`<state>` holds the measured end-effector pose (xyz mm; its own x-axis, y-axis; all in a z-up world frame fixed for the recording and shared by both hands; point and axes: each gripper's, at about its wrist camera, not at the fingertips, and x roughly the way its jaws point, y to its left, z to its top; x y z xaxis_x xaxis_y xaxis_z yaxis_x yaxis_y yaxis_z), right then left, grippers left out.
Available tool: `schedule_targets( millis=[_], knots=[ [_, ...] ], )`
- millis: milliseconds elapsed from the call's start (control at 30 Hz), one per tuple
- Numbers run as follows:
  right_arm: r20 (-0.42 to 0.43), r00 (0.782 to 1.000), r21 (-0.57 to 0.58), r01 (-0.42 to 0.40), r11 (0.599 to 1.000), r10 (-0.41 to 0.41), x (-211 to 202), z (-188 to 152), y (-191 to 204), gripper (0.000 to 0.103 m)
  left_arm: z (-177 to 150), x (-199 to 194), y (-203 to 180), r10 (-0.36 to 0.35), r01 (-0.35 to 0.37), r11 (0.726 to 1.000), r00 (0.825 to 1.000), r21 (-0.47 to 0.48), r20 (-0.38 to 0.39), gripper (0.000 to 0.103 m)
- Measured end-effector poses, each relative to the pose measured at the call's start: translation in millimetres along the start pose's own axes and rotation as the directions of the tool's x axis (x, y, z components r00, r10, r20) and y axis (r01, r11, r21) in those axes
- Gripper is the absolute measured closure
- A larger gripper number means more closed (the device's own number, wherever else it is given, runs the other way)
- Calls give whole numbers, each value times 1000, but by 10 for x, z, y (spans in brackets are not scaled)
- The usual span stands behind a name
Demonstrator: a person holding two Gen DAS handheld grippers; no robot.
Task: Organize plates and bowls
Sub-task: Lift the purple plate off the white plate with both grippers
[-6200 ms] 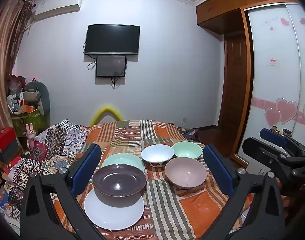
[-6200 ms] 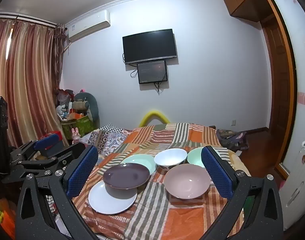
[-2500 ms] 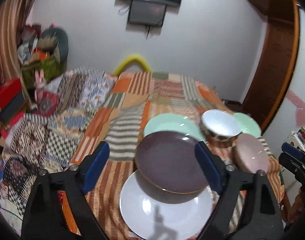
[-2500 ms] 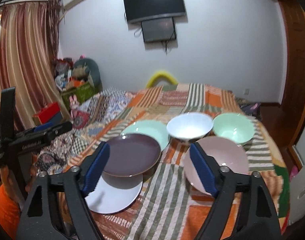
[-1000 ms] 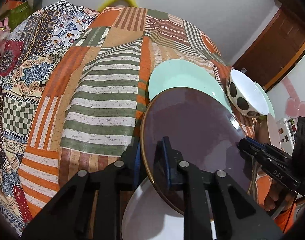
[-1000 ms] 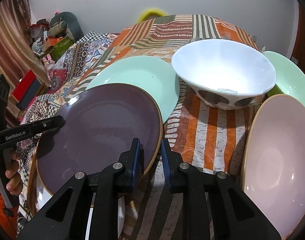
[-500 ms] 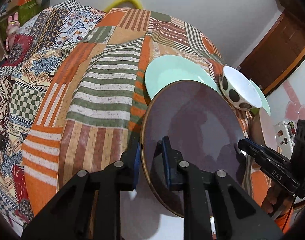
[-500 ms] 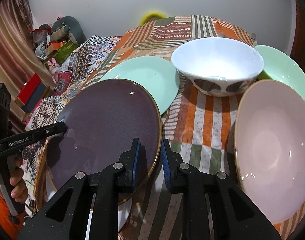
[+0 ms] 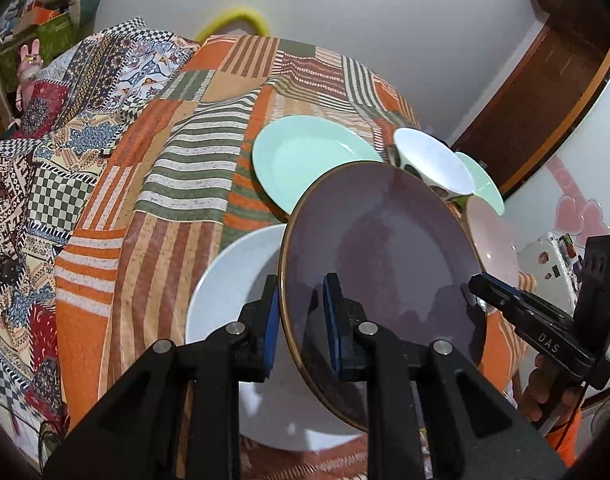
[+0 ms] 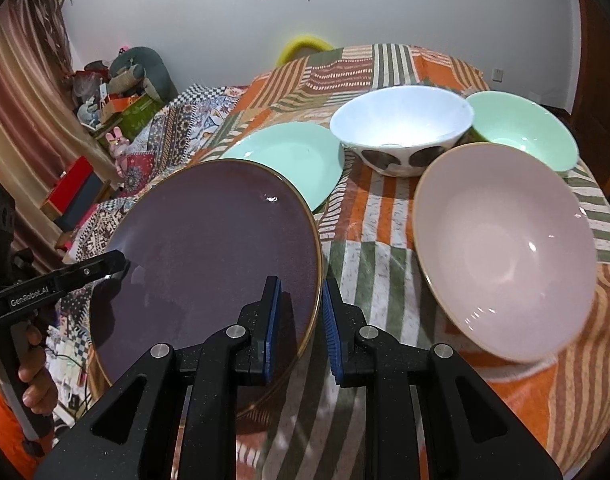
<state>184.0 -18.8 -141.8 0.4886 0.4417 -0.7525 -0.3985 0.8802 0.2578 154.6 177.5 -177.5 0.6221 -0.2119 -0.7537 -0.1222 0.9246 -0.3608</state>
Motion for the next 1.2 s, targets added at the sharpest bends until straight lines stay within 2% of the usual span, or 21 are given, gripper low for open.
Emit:
schedule_targets(
  millis=[533,867,1200],
  knots=[
    [66,998,33,-3,999,0,-532,-288,-163,84,-317,-405,-569,-28,27,998,999,57,19,84],
    [71,997,72,9,997,-14,-709,-528,-394,84,-514,-299,-839,-41,43,997,999,69,-25,84],
    [45,999,114,17,993,-22,-750,-781,-650,84,-759,-19,-1026,-20,32,995,992,93,-121,84]
  ],
)
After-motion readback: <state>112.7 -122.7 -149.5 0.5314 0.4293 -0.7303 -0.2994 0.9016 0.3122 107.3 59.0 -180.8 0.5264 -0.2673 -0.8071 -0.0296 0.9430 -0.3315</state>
